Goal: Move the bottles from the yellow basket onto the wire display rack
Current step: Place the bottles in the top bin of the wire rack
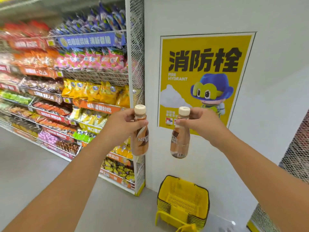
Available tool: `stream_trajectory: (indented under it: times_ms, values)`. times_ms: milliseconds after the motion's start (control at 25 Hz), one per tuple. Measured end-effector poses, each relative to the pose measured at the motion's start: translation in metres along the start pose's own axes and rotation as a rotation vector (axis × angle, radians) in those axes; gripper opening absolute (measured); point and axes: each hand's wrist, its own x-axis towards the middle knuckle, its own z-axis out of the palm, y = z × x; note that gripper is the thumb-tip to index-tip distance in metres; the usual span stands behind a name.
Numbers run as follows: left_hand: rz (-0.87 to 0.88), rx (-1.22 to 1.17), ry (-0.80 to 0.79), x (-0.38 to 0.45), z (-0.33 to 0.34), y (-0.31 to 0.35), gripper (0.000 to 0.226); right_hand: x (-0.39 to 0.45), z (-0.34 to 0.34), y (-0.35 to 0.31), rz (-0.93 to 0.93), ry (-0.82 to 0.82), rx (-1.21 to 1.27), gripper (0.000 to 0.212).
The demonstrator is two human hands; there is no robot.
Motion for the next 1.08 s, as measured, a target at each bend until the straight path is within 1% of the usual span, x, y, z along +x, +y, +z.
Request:
stream_trajectory:
  times_ms: [120, 240, 360, 520, 680, 840, 1080]
  values:
    - [0.070, 0.026, 0.011, 0.003, -0.006, 0.050, 0.023, 0.009, -0.025, -0.037, -0.085, -0.025, -0.005, 0.021]
    - [0.042, -0.030, 0.047, -0.002, -0.005, 0.087, 0.018, 0.014, -0.043, -0.058, -0.138, -0.066, 0.016, 0.023]
    - [0.023, -0.029, 0.096, -0.015, -0.001, 0.095, 0.018, 0.014, -0.042, -0.064, -0.166, -0.132, 0.053, 0.024]
    - [-0.022, 0.058, 0.204, -0.048, -0.013, 0.088, 0.023, 0.012, -0.022, -0.068, -0.197, -0.265, 0.102, 0.029]
    - [-0.117, 0.124, 0.356, -0.096, -0.051, 0.091, 0.023, 0.007, 0.022, -0.088, -0.234, -0.415, 0.180, 0.028]
    - [-0.166, 0.178, 0.529, -0.158, -0.099, 0.104, 0.016, -0.016, 0.086, -0.125, -0.312, -0.575, 0.272, 0.027]
    - [-0.249, 0.254, 0.727, -0.273, -0.199, 0.113, 0.026, -0.074, 0.205, -0.196, -0.385, -0.778, 0.367, 0.031]
